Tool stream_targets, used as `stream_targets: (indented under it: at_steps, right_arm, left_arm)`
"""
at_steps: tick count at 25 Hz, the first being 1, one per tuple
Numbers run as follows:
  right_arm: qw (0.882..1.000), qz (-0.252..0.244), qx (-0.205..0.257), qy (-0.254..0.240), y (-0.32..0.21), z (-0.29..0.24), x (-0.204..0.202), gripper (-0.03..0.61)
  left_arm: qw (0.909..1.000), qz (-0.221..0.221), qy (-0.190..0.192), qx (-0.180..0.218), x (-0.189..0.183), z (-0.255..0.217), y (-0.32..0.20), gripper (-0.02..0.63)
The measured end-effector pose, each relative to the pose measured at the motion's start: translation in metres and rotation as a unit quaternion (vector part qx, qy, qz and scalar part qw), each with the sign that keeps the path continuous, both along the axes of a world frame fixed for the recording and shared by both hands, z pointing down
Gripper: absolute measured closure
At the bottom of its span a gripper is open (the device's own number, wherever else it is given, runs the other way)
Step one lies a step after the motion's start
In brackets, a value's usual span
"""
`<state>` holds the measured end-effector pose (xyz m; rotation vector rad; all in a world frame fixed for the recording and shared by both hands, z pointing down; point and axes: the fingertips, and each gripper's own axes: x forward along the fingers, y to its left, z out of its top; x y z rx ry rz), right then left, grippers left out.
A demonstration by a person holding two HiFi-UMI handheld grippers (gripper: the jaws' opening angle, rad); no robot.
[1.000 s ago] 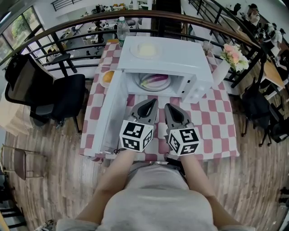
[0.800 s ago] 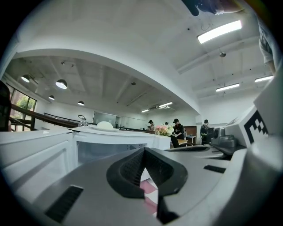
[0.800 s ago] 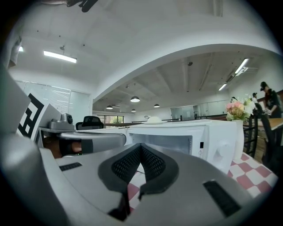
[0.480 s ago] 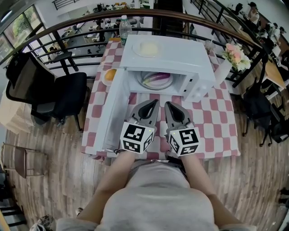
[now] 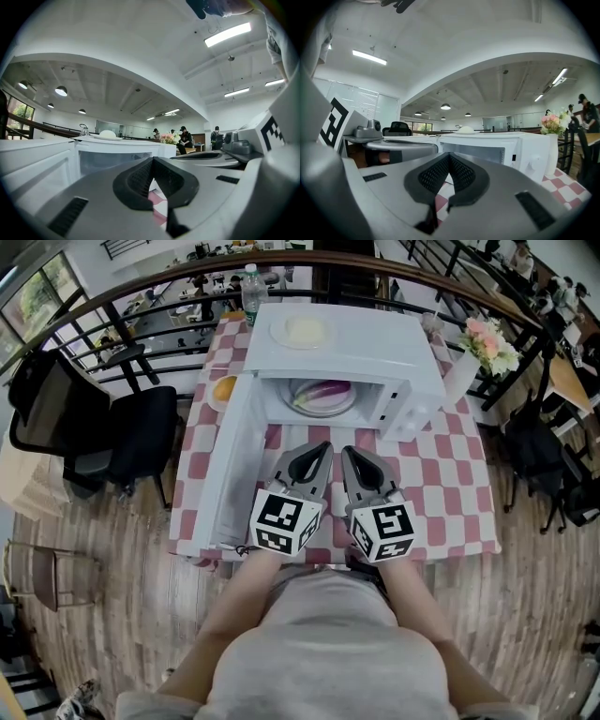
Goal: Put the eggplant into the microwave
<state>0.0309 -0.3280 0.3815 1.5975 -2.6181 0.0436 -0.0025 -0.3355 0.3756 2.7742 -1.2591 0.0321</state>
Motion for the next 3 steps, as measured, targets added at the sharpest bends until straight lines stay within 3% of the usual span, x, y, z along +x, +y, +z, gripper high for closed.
stream_targets:
  at_steps: [3]
  right_arm:
    - [1.000,0.000,0.003,-0.001,0.0020,-0.0007,0.0009,0.557]
  left_arm:
    - [1.0000,0.004,0.000,0.004,0.0039,-0.0010,0.0013,0.611]
